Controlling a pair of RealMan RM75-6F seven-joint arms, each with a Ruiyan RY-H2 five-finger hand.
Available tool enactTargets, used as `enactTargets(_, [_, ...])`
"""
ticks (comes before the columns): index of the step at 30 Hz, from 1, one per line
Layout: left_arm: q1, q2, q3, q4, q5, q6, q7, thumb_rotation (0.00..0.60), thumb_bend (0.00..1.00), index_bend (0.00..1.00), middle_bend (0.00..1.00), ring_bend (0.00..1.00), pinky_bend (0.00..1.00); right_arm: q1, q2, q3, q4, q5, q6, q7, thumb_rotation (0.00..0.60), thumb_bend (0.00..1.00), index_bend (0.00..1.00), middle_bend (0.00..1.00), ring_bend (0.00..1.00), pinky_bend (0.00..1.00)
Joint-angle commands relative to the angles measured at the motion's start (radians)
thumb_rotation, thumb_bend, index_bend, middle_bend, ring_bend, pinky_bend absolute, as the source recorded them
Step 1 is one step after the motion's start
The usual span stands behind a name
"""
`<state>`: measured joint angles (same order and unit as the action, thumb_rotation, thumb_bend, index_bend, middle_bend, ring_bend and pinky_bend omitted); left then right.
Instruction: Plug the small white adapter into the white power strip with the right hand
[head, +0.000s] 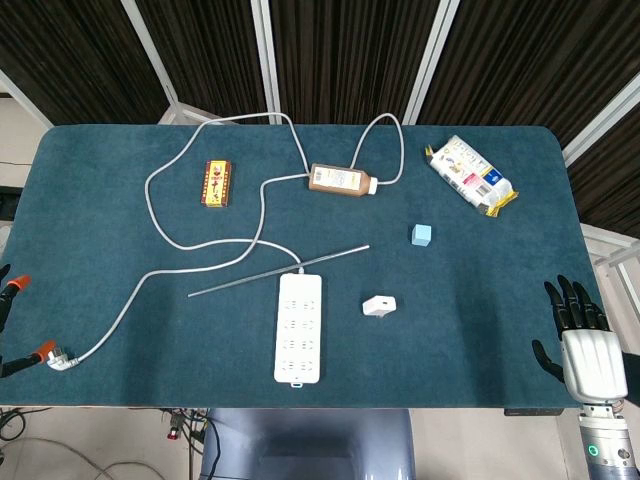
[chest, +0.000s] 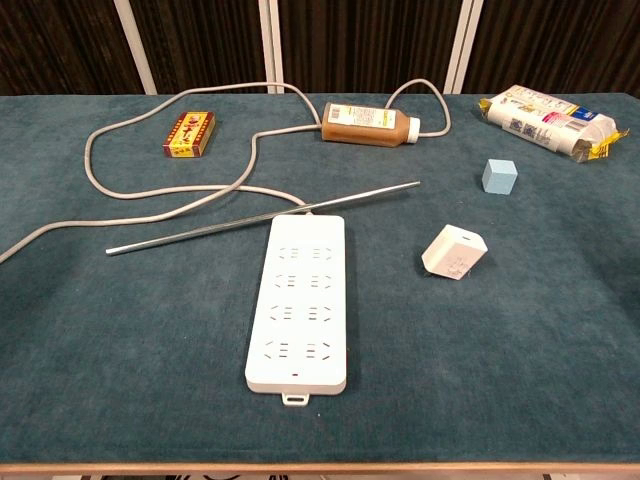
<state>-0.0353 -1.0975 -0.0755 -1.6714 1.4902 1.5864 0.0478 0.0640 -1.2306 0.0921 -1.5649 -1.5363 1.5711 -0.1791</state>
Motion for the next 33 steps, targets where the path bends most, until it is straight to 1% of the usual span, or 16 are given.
enactTargets(1, [0.000,0.000,-0.001,0.000,0.000,0.001,0.001,0.600,0.09,0.16,0.00,0.00,0.00,0.000,0.000,0.000,-0.001,0.001,0.000,0.003,0.600,0.37,0.00,0.00,0.00,0.22])
enactTargets(11, [0.003,-0.001,0.000,-0.002,0.005,0.008,0.002,0.600,0.09,0.16,0.00,0.00,0.00,0.002,0.003,-0.006,-0.003,0.001,-0.012,0.007,0.600,0.37,0.00,0.00,0.00,0.22])
enactTargets(16, [-0.003,-0.007,-0.005,0.007,-0.008,-0.004,0.011,0.600,0.09,0.16,0.00,0.00,0.00,0.008,0.015,-0.006,-0.025,0.012,-0.035,0.046,0.600,0.37,0.00,0.00,0.00,0.22])
enactTargets(20, [-0.010,-0.007,-0.006,0.009,-0.015,-0.020,0.012,0.600,0.09,0.16,0.00,0.00,0.00,0.008,0.019,-0.012,-0.026,0.014,-0.042,0.023,0.600,0.37,0.00,0.00,0.00,0.22])
enactTargets(25, [-0.006,-0.005,0.000,0.001,0.005,-0.009,0.005,0.600,0.09,0.16,0.00,0.00,0.00,0.003,0.024,-0.022,-0.034,0.005,-0.041,0.021,0.600,0.37,0.00,0.00,0.00,0.24])
enactTargets(30, [-0.002,-0.005,0.001,-0.002,0.009,0.001,0.009,0.600,0.09,0.16,0.00,0.00,0.00,0.009,0.035,-0.028,-0.053,0.003,-0.060,0.057,0.600,0.37,0.00,0.00,0.00,0.25])
enactTargets(33, [0.000,-0.005,0.004,-0.003,0.012,0.004,0.012,0.600,0.09,0.16,0.00,0.00,0.00,0.025,0.050,-0.031,-0.072,-0.001,-0.091,0.083,0.600,0.36,0.00,0.00,0.00,0.25])
